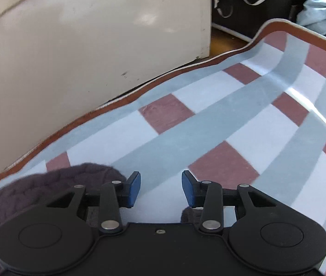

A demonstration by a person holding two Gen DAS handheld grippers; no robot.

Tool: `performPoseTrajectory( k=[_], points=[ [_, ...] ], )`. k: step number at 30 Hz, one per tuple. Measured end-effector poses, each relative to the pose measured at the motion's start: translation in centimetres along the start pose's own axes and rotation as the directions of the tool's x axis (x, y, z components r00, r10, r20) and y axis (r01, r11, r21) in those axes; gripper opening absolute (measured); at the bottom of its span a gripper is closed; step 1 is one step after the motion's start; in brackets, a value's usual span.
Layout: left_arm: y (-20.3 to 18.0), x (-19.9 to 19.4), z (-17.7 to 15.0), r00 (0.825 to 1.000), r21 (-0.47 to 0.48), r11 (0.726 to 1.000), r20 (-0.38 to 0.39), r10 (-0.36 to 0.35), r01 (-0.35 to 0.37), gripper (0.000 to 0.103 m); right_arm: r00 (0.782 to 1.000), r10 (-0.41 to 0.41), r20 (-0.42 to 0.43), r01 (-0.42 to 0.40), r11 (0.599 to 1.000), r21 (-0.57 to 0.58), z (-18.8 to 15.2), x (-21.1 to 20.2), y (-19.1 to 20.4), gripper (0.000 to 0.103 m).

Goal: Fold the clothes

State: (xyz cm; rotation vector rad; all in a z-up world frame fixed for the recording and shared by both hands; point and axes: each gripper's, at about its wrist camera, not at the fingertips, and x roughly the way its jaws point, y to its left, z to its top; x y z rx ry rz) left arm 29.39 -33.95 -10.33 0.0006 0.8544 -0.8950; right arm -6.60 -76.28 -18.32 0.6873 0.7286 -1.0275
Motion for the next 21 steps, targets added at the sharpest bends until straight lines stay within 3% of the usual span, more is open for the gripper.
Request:
performPoseTrajectory(
  k=[1, 3, 5, 7, 11, 13, 18, 21],
  points=[
    [0.8, 0.8, -0.5, 1.000, -0.042, 0.999, -0.017, 0.004, -0.005, 0.032, 1.000, 0.030, -0.007, -0.029, 0.999, 0.030, 0.2, -0.3, -0.3, 0.046],
    [2.3, 1.9, -1.3, 1.000, -0.126, 0.992, -0.030, 0.008, -0.012, 0.043, 0.991, 0.123, -0.048, -0.117, 0.987, 0.114, 0.0, -0.8, -0.8, 0.047],
    [3.1, 3.2, -1.6, 0.999, -0.203, 0.979, -0.042, 0.004, -0.012, 0.047, 0.972, 0.212, -0.103, -0.189, 0.962, 0.198, -0.3, -1.0, -1.0, 0.048],
    [4.3, 5.0, -1.3, 0.998, -0.279, 0.960, -0.064, -0.021, 0.002, 0.047, 0.936, 0.312, -0.164, -0.256, 0.921, 0.292, -0.7, -1.0, -0.8, 0.048],
    [5.8, 7.1, 0.3, 0.996, -0.307, 0.949, -0.074, 0.047, -0.068, 0.051, 0.825, 0.527, -0.203, -0.395, 0.795, 0.461, -1.9, -0.1, -0.3, 0.050],
    [5.7, 7.9, 0.9, 0.994, -0.283, 0.953, -0.054, 0.096, -0.108, 0.055, 0.799, 0.574, -0.180, -0.428, 0.753, 0.500, -2.1, 0.2, 0.1, 0.054],
    [4.8, 9.5, 1.8, 0.982, -0.215, 0.959, -0.011, 0.188, -0.186, 0.076, 0.815, 0.561, -0.146, -0.440, 0.763, 0.474, -2.0, 1.7, 1.0, 0.058],
    [5.1, 11.1, 1.9, 0.977, -0.230, 0.949, -0.036, 0.211, -0.214, 0.077, 0.797, 0.578, -0.174, -0.437, 0.752, 0.494, -2.4, 2.8, 1.3, 0.059]
  ],
)
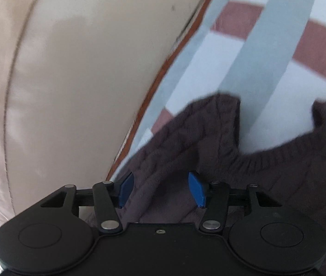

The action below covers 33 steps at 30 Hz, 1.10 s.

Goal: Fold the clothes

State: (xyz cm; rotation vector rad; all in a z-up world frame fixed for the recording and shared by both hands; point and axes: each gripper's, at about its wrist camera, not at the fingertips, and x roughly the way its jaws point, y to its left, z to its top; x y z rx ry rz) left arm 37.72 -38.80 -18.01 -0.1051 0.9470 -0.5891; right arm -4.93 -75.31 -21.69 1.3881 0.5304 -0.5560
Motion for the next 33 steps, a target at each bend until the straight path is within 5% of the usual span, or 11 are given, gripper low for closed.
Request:
performPoseTrajectory(
  k=[8, 9, 10, 13, 17, 20, 26, 28, 30, 33],
  points=[
    [-0.7, 1.3, 0.0, 1.000, -0.007, 1.000, 0.019, 0.024, -0.024, 0.081, 1.000, 0.018, -0.005, -0.018, 1.000, 0.020, -0.4, 1.0, -0.2, 0.059],
    [-0.5, 1.2, -0.1, 0.999, -0.005, 1.000, 0.048, -0.003, 0.003, 0.066, 1.000, 0.016, -0.005, -0.016, 1.000, 0.023, -0.4, 1.0, -0.4, 0.059],
    [-0.2, 0.7, -0.2, 0.996, -0.008, 0.999, 0.089, -0.030, 0.031, 0.030, 1.000, 0.016, -0.005, -0.016, 0.999, 0.028, -0.3, 1.1, -0.6, 0.059],
    [0.5, -1.0, -0.3, 0.979, -0.027, 0.995, 0.182, -0.092, 0.098, 0.017, 0.998, 0.062, -0.008, -0.062, 0.997, 0.053, 0.2, 1.7, -2.0, 0.060],
    [-0.1, -6.0, -0.5, 0.940, 0.013, 0.983, 0.288, -0.180, 0.184, 0.015, 0.985, 0.168, 0.025, -0.170, 0.968, 0.186, 0.7, 1.3, -4.8, 0.060],
    [-1.4, -11.3, -1.0, 0.893, 0.114, 0.966, 0.370, -0.256, 0.230, 0.015, 0.976, 0.204, 0.072, -0.216, 0.939, 0.268, 0.7, 0.6, -6.4, 0.060],
    [-0.4, -19.9, -4.4, 0.833, 0.121, 0.929, 0.412, -0.369, 0.351, 0.015, 0.969, 0.217, 0.118, -0.244, 0.916, 0.320, 0.5, -0.9, -7.7, 0.060],
    [1.8, -22.0, -8.1, 0.850, 0.079, 0.936, 0.399, -0.344, 0.342, 0.015, 0.970, 0.212, 0.120, -0.240, 0.919, 0.312, 0.6, -1.3, -7.9, 0.060],
    [4.0, -21.7, -11.5, 0.917, -0.012, 0.956, 0.289, -0.277, 0.292, 0.015, 0.969, 0.217, 0.118, -0.244, 0.916, 0.318, 0.8, -1.6, -8.1, 0.060],
    [6.9, -19.9, -15.7, 0.982, -0.148, 0.972, 0.072, -0.174, 0.183, 0.015, 0.971, 0.205, 0.124, -0.235, 0.916, 0.325, 1.0, -2.0, -8.1, 0.060]
  ],
)
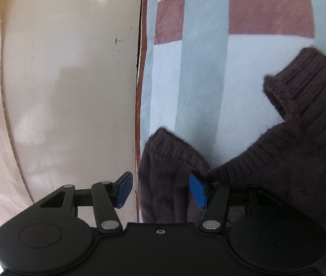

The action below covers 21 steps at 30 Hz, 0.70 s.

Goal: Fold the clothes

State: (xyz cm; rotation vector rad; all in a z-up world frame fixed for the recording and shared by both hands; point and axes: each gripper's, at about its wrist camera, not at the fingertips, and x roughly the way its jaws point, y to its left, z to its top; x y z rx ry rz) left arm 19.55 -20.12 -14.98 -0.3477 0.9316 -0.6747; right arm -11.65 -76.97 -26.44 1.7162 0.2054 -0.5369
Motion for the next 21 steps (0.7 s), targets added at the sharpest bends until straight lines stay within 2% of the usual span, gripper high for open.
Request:
performPoseTrajectory(
  k=[1, 3, 7, 9, 11, 13, 15, 17, 18, 19, 20, 21],
  points=[
    [1.2, 0.4, -1.0, 0.997, -0.037, 0.998, -0.069, 0.040, -0.042, 0.015, 1.000, -0.006, 0.005, 0.006, 1.000, -0.002, -0.1, -0.1, 0.1, 0.060],
    [2.3, -0.1, -1.3, 0.992, -0.086, 0.995, -0.114, 0.045, -0.055, 0.016, 0.999, -0.029, 0.016, 0.030, 0.999, -0.023, -0.5, -0.4, 0.5, 0.060],
    [0.2, -0.8, 0.0, 0.995, 0.014, 0.997, -0.064, 0.073, -0.072, 0.020, 0.997, -0.069, 0.030, 0.071, 0.993, -0.090, -1.1, -1.2, 1.9, 0.062],
    [-0.4, -0.7, 0.2, 0.995, 0.036, 0.996, -0.054, 0.088, -0.086, 0.023, 0.998, -0.066, 0.025, 0.068, 0.990, -0.122, -1.3, -1.4, 2.6, 0.064],
    [-0.3, -0.1, 1.7, 0.995, 0.008, 0.996, -0.045, 0.086, -0.086, 0.029, 0.998, -0.060, 0.009, 0.061, 0.989, -0.138, -1.6, -1.4, 3.2, 0.065],
    [0.5, 0.3, 1.7, 0.996, -0.040, 0.996, -0.042, 0.075, -0.077, 0.039, 0.998, -0.058, -0.020, 0.055, 0.988, -0.144, -1.9, -0.9, 3.5, 0.066],
    [2.4, 0.2, 2.4, 0.997, -0.097, 0.993, -0.045, 0.055, -0.060, 0.043, 0.995, -0.085, -0.052, 0.076, 0.985, -0.158, -2.0, -0.1, 3.6, 0.067],
    [3.1, 1.3, 2.1, 0.997, -0.149, 0.988, -0.079, 0.021, -0.032, 0.046, 0.989, -0.138, -0.045, 0.124, 0.966, -0.227, -2.7, 0.8, 3.9, 0.066],
    [3.3, 2.0, 2.0, 0.993, -0.162, 0.987, -0.119, -0.007, -0.012, 0.047, 0.985, -0.173, -0.007, 0.162, 0.933, -0.322, -3.3, 1.1, 4.5, 0.061],
    [3.3, 2.6, 1.9, 0.989, -0.167, 0.986, -0.146, -0.015, -0.010, 0.047, 0.978, -0.204, 0.036, 0.201, 0.889, -0.412, -3.9, 1.3, 5.1, 0.035],
    [3.0, 3.0, 1.7, 0.992, -0.170, 0.984, -0.124, 0.025, -0.046, 0.046, 0.973, -0.214, 0.083, 0.227, 0.846, -0.483, -4.3, 1.1, 5.8, 0.010],
    [2.2, 3.1, 1.7, 0.994, -0.106, 0.993, -0.105, 0.036, -0.048, 0.031, 0.977, -0.182, 0.110, 0.213, 0.832, -0.512, -4.5, 0.5, 6.2, 0.010]
  ],
)
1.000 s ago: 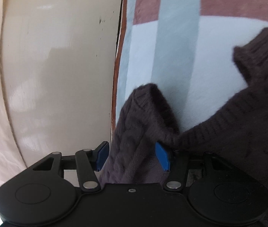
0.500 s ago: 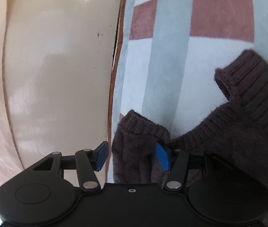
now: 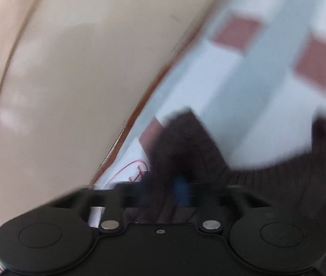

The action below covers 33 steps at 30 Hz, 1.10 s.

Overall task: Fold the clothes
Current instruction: 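Open both grippers and smooth the folded sweater flat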

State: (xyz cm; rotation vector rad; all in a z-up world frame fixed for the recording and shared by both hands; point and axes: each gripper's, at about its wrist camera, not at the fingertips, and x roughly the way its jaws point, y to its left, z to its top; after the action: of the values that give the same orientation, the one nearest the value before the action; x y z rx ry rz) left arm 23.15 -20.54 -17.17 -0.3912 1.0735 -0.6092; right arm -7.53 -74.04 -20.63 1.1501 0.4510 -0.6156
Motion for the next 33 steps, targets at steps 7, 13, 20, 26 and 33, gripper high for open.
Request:
performPoseTrajectory(
  k=[7, 13, 20, 26, 33],
  points=[
    [-2.6, -4.0, 1.5, 0.985, 0.197, 0.972, 0.088, -0.150, 0.131, 0.017, 0.978, 0.207, 0.018, -0.206, 0.978, -0.037, 2.1, -7.0, 2.1, 0.010],
    [-1.8, -3.1, -0.7, 0.988, 0.323, 0.943, -0.101, 0.113, -0.075, 0.020, 0.844, -0.525, -0.108, 0.452, 0.805, -0.384, -0.4, -6.2, 2.3, 0.017],
    [-0.3, -2.5, -0.9, 0.979, 0.204, 0.973, -0.148, 0.141, -0.110, 0.042, 0.930, -0.348, -0.119, 0.323, 0.927, -0.192, 0.0, -7.8, 2.8, 0.048],
    [-0.1, -3.8, -0.3, 0.993, 0.129, 0.991, -0.105, 0.046, -0.033, 0.044, 0.944, -0.193, -0.267, 0.193, 0.981, -0.027, -2.9, -5.5, 2.5, 0.051],
    [-1.8, -5.8, -0.5, 1.000, 0.250, 0.968, -0.005, 0.020, -0.018, 0.046, 0.902, -0.013, -0.431, 0.125, 0.964, 0.234, -7.2, -2.1, 0.6, 0.053]
  ],
)
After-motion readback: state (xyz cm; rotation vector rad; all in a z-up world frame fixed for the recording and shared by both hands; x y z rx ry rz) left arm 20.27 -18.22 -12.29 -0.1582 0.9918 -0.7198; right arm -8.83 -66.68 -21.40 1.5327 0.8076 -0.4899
